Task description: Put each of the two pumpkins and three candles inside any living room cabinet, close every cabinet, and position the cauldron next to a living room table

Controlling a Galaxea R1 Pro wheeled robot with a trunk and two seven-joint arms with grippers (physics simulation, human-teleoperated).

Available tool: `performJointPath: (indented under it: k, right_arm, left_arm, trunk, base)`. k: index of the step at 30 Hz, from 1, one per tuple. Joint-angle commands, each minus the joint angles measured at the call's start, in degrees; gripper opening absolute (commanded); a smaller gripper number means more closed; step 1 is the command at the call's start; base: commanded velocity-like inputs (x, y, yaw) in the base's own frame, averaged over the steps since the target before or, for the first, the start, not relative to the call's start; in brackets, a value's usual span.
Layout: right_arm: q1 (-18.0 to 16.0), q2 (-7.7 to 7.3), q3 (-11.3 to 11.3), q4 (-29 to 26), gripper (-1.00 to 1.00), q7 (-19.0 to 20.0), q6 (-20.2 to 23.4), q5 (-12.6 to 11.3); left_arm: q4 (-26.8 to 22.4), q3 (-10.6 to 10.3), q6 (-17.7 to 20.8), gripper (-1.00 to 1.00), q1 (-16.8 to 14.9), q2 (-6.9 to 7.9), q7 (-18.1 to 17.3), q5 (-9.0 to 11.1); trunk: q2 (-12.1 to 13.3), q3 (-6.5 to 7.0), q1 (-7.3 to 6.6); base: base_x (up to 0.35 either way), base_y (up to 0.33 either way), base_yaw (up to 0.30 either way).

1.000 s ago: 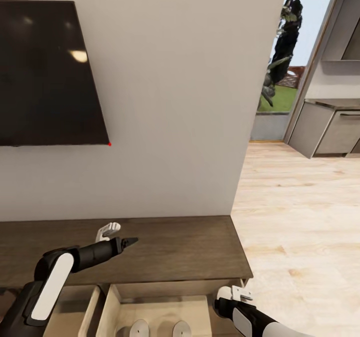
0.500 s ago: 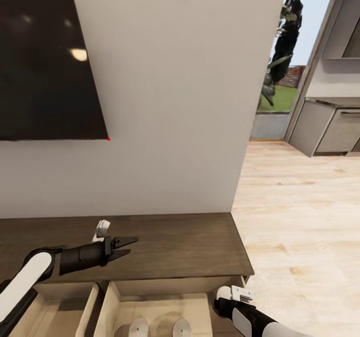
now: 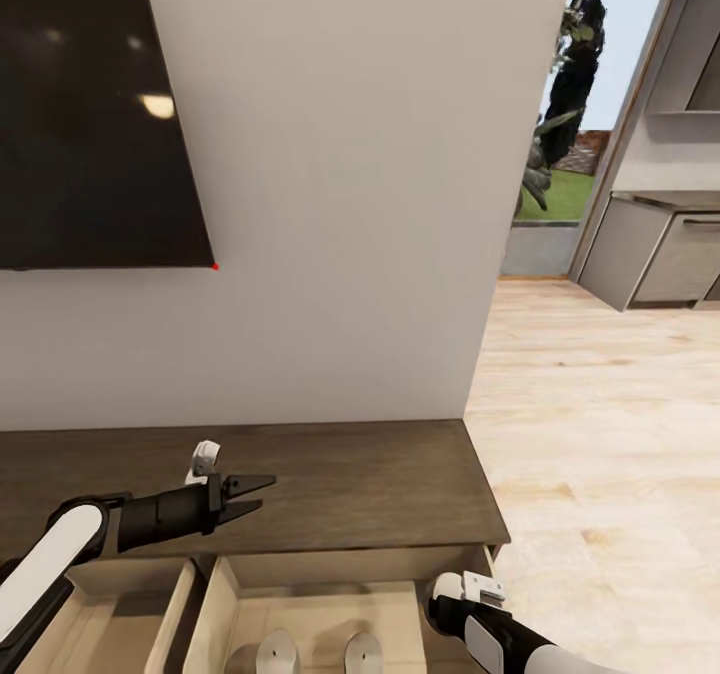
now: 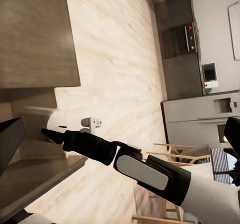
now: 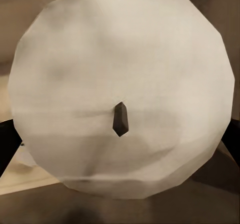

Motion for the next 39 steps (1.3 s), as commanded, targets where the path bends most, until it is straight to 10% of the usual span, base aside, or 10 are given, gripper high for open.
performJointPath:
  k: [1, 12, 39]
  right_arm:
    - [0.2, 0.02, 0.5, -0.2, -1.0, -0.4, 0.2, -0.3]
    - [0.7, 0.61, 0.5, -0.2, -1.0, -0.4, 0.1, 2.2]
    - [0.7, 0.43, 0.4, -0.1, -1.0, 0.1, 0.2, 2.2]
  left_arm:
    - [0.0, 0.0, 0.0, 1.0, 0.0, 0.04, -0.6, -0.5]
    - [0.1, -0.2, 0.0, 1.0, 0.0, -0.04, -0.6, -0.4]
    - [0.4, -0.5, -0.1, 1.0, 0.0, 0.39, -0.6, -0.5]
  trunk:
    - [-0.4, -0.23, 0.22]
    - [-4.9, -2.21, 2.64]
    - [-4.8, -2.2, 2.63]
  base:
    - [0.0, 0.0, 0.0]
    - [0.0, 0.0, 0.0]
    - [-0.061, 0.0, 0.0]
